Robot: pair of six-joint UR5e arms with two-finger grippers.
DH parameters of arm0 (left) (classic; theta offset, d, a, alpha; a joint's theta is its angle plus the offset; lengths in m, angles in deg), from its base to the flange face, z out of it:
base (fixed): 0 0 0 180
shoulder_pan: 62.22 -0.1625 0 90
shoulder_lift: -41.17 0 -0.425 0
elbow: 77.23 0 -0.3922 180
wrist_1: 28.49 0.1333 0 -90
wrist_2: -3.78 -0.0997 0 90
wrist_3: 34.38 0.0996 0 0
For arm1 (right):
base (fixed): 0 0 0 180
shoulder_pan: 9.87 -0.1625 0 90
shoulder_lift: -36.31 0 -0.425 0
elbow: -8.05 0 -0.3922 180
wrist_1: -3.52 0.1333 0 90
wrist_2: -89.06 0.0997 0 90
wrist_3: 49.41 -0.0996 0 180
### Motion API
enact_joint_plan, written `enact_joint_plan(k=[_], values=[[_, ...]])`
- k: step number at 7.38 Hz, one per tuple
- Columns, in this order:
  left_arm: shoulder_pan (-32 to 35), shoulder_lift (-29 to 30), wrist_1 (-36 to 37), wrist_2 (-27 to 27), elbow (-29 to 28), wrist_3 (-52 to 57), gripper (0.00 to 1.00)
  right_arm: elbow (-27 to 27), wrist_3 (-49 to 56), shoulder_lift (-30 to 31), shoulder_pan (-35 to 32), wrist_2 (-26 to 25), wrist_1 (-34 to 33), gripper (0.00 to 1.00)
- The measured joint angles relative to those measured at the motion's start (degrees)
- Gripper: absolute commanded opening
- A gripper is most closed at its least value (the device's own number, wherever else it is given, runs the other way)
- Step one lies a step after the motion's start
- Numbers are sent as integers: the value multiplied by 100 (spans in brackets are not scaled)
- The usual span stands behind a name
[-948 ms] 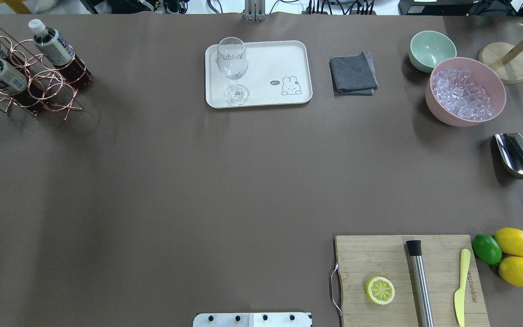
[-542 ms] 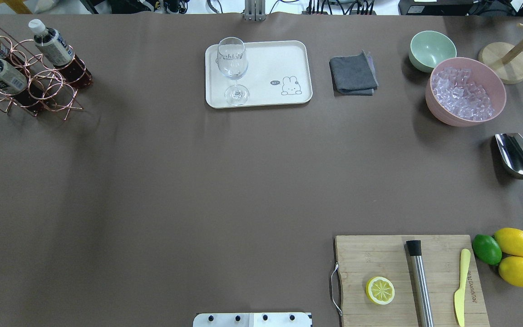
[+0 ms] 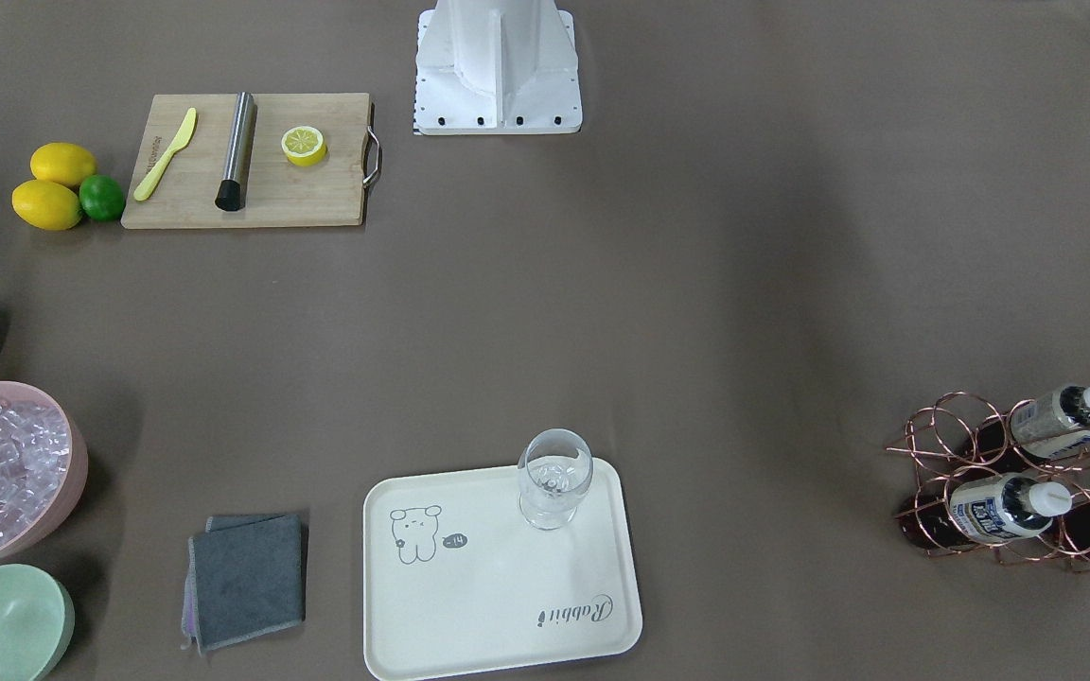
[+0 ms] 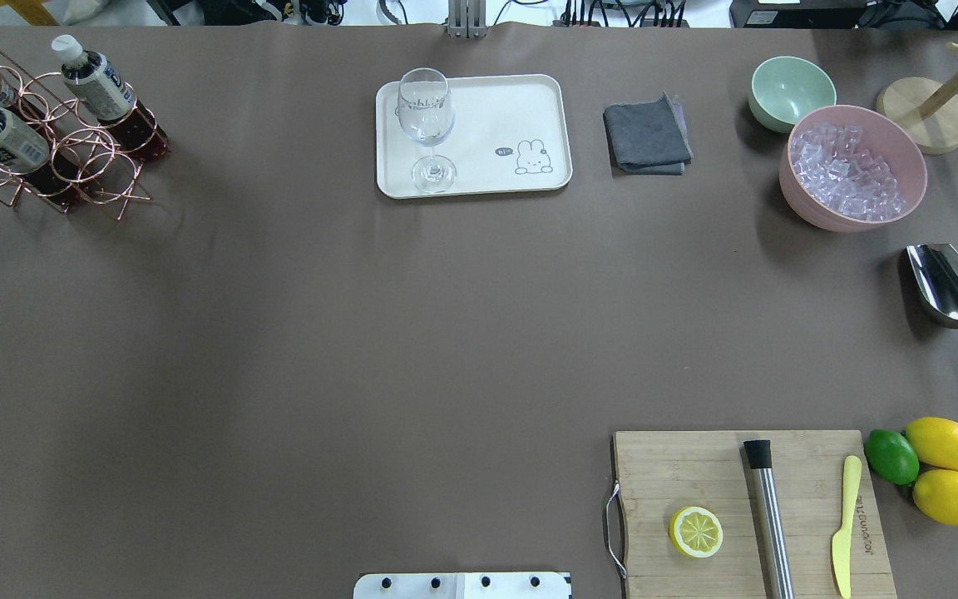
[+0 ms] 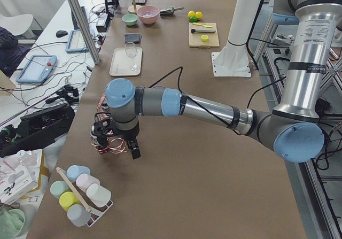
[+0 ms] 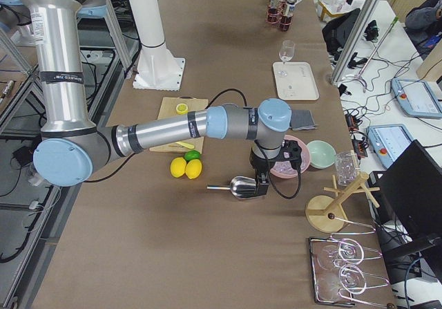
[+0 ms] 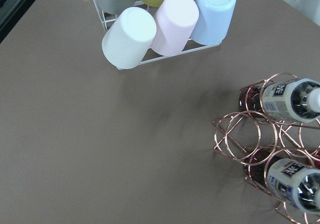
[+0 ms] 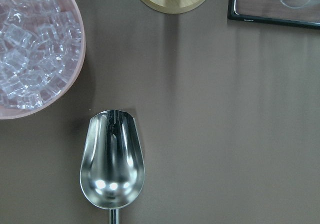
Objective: Take tea from basket to plate
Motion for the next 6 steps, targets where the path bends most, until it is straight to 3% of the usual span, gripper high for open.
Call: enact_joint_plan(k=[3, 6], values=[[-4, 345, 94, 259, -100, -1237, 98, -12, 0, -9, 0, 7, -3, 100], [-178, 1356, 199, 282, -1095, -2393, 98, -41, -3, -13, 0, 11, -6, 100]])
